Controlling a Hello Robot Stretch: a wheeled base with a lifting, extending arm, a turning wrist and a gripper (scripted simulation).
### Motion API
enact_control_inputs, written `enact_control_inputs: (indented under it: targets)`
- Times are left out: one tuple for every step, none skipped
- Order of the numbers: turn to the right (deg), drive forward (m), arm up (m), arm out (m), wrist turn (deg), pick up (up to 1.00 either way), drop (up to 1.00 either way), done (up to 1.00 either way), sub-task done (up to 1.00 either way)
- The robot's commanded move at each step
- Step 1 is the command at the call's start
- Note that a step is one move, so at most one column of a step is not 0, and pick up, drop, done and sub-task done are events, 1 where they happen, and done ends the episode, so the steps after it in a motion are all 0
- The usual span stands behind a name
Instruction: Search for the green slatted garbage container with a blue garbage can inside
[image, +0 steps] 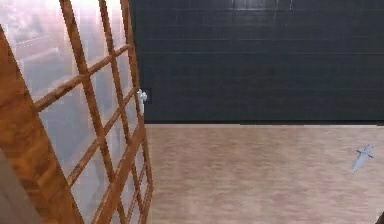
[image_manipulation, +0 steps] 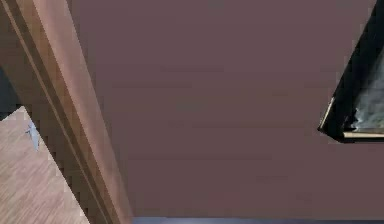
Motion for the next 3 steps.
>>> enact_control_inputs:
  targets:
    - [12.0,0.0,0.0,0.0,0.0,0.0,0.0,0.0,0.0]
    - [3.0,0.0,0.0,0.0,0.0,0.0,0.0,0.0,0.0]
    - [0.0,0.6,0.0,0.0,0.0,0.0,0.0,0.0,0.0]
